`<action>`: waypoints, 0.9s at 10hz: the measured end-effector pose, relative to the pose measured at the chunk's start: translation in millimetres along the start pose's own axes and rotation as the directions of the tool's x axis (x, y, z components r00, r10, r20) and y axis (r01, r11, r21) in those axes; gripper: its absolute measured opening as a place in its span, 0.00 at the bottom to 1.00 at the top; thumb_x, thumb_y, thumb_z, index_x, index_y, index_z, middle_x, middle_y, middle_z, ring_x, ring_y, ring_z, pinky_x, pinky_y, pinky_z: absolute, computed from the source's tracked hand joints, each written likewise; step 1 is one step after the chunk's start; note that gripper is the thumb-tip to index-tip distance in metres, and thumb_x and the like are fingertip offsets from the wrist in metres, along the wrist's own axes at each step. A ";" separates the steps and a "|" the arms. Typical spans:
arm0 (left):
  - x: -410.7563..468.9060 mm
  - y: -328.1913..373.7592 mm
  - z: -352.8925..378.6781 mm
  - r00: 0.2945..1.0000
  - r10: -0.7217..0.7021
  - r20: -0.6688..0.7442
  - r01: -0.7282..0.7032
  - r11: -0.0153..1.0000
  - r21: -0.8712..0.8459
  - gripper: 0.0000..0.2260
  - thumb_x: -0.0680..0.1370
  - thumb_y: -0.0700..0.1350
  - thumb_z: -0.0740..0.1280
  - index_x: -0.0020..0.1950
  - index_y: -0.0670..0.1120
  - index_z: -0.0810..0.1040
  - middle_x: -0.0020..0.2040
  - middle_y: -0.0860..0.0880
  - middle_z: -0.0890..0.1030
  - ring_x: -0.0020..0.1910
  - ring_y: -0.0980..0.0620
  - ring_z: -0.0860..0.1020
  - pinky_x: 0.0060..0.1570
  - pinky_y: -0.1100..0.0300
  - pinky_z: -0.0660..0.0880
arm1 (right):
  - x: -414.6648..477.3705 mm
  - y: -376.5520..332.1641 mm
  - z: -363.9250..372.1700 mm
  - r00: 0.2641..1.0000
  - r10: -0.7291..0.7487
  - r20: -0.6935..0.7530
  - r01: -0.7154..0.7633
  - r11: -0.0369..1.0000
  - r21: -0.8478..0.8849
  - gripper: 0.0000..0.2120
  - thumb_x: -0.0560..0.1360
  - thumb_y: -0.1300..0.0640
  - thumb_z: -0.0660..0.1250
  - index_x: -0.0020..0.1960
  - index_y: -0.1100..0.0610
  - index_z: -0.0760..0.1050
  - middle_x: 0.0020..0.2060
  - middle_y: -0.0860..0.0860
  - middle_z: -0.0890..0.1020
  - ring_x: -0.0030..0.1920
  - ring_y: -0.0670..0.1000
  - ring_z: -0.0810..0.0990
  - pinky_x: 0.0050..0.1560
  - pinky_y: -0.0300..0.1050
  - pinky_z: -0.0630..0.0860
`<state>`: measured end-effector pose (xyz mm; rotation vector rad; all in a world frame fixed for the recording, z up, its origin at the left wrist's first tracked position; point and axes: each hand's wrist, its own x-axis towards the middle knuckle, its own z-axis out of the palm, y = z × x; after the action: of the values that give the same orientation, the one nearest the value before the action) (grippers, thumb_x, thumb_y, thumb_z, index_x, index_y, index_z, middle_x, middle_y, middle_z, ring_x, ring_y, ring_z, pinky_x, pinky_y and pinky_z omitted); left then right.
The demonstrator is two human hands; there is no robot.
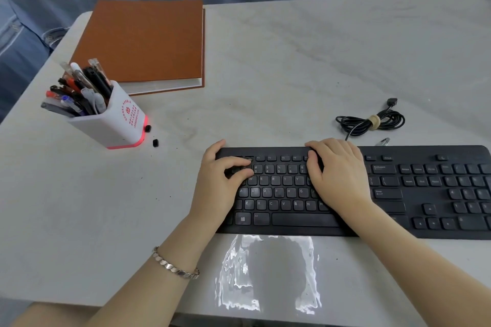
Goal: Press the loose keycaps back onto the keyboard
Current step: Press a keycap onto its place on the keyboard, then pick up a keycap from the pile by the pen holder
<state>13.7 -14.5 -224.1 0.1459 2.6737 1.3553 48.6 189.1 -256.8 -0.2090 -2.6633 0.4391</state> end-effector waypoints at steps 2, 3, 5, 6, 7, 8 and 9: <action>11.9 3.2 -1.1 0.946 -0.325 0.014 0.315 0.905 -0.287 0.30 0.64 0.36 0.78 0.60 0.56 0.73 0.62 0.50 0.74 0.60 0.53 0.74 0.60 0.61 0.70 | -0.9 0.7 0.1 1.000 -0.001 0.001 0.001 1.000 -0.008 0.17 0.75 0.53 0.55 0.50 0.58 0.80 0.41 0.52 0.81 0.43 0.57 0.77 0.54 0.44 0.63; 18.7 10.4 -3.6 0.898 -0.437 0.057 0.428 0.836 -0.344 0.35 0.63 0.33 0.78 0.66 0.50 0.70 0.59 0.52 0.75 0.55 0.53 0.75 0.51 0.63 0.69 | -1.0 0.6 -0.7 1.000 0.001 0.002 -0.001 1.000 -0.009 0.17 0.75 0.53 0.55 0.50 0.58 0.80 0.41 0.52 0.81 0.43 0.57 0.77 0.54 0.45 0.63; 28.8 12.8 -6.1 0.849 -0.520 0.093 0.513 0.772 -0.376 0.25 0.61 0.31 0.77 0.54 0.46 0.76 0.48 0.51 0.79 0.44 0.54 0.78 0.40 0.62 0.74 | 0.0 -1.0 -0.8 1.000 0.011 0.018 -0.010 1.000 -0.012 0.17 0.75 0.53 0.54 0.50 0.58 0.80 0.41 0.52 0.81 0.44 0.57 0.77 0.55 0.45 0.63; 28.7 7.8 -4.9 0.874 -0.484 0.044 0.469 0.815 -0.340 0.24 0.61 0.31 0.77 0.53 0.45 0.77 0.48 0.50 0.81 0.44 0.54 0.79 0.46 0.61 0.75 | -0.2 -1.8 -0.8 1.000 0.019 0.023 -0.019 1.000 -0.007 0.17 0.75 0.53 0.54 0.50 0.58 0.80 0.41 0.52 0.81 0.44 0.57 0.77 0.54 0.45 0.63; 21.8 3.0 -1.6 0.912 -0.411 0.010 0.399 0.879 -0.263 0.23 0.64 0.36 0.77 0.55 0.47 0.76 0.49 0.52 0.81 0.50 0.52 0.79 0.55 0.58 0.74 | 0.1 -2.0 -1.1 1.000 0.018 0.026 -0.017 1.000 -0.010 0.17 0.75 0.53 0.54 0.50 0.59 0.80 0.41 0.53 0.81 0.43 0.57 0.77 0.54 0.45 0.64; 19.1 1.4 -0.1 0.925 -0.378 0.036 0.375 0.895 -0.243 0.21 0.68 0.36 0.74 0.59 0.46 0.74 0.51 0.50 0.80 0.50 0.51 0.78 0.53 0.59 0.72 | -0.3 -2.8 -2.6 0.999 0.026 0.044 -0.025 1.000 -0.013 0.18 0.75 0.53 0.54 0.50 0.59 0.80 0.41 0.53 0.81 0.43 0.57 0.78 0.54 0.46 0.64; 12.1 -3.7 -6.4 0.960 -0.278 0.026 0.277 0.939 -0.203 0.18 0.75 0.35 0.65 0.65 0.45 0.73 0.58 0.51 0.78 0.54 0.53 0.76 0.55 0.64 0.69 | -0.2 -2.2 -6.8 0.996 0.028 0.079 -0.027 0.999 -0.016 0.19 0.74 0.53 0.53 0.49 0.60 0.81 0.41 0.53 0.81 0.42 0.59 0.79 0.53 0.46 0.63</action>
<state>0.6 -19.9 -224.3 -0.2478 2.4197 1.5209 51.6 188.8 -250.3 -0.2382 -2.7452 0.4451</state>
